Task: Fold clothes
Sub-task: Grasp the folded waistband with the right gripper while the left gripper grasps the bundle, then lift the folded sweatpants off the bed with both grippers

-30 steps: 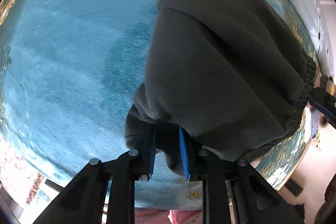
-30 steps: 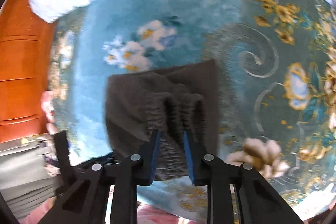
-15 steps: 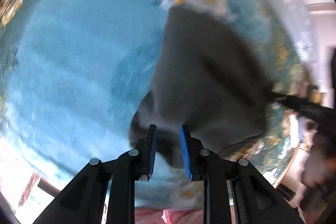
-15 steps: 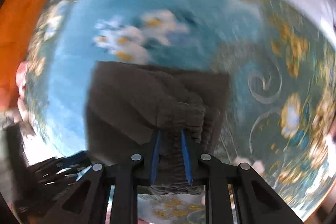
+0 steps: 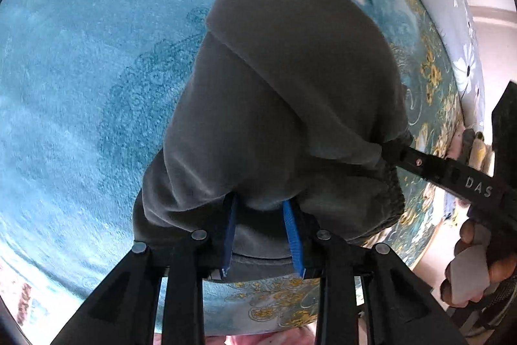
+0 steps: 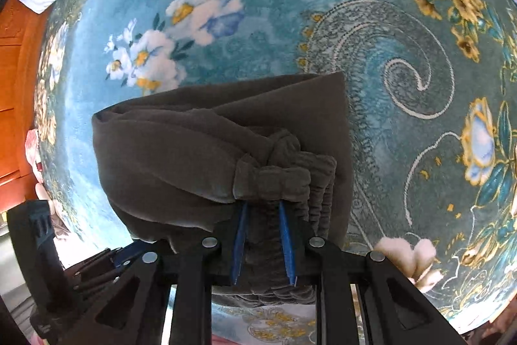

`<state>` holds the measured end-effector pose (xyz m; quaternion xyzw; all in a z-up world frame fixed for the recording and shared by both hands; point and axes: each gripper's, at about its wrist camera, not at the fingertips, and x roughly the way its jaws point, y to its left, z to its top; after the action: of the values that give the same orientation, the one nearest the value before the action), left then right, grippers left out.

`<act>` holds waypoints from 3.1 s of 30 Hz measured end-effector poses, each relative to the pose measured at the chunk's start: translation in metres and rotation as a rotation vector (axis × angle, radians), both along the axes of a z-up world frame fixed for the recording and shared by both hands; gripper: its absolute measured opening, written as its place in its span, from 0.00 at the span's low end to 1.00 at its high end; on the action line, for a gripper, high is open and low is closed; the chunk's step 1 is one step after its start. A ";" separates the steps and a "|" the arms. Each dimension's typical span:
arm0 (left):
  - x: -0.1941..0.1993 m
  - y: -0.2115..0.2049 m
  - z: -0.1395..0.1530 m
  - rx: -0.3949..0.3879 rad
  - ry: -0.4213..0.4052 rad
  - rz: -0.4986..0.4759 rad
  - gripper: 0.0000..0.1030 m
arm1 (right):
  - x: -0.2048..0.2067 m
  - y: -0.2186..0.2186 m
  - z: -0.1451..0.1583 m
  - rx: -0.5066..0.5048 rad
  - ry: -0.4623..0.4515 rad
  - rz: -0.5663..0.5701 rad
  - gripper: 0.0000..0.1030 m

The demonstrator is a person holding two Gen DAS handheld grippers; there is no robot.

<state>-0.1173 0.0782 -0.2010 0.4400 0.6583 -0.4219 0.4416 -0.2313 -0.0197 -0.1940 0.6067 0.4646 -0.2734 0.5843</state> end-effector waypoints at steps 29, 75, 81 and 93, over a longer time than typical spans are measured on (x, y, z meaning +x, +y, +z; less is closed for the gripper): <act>0.021 -0.019 0.018 -0.057 0.088 0.091 0.70 | -0.043 0.015 -0.016 0.068 -0.241 -0.171 0.89; -0.097 -0.030 0.081 -0.224 0.252 -0.021 0.56 | -0.083 0.045 0.104 -0.043 -0.335 -0.256 0.79; -0.152 -0.023 0.129 -0.311 0.264 -0.144 0.56 | -0.125 0.071 0.149 -0.144 -0.342 -0.345 0.79; -0.191 0.069 0.235 -0.535 0.205 -0.162 0.56 | -0.255 0.136 0.220 -0.392 -0.467 -0.358 0.78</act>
<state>-0.3088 0.1476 0.0342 0.3143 0.5278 -0.6564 0.4379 -0.4867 0.1162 0.0261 0.6010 0.1435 -0.3093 0.7228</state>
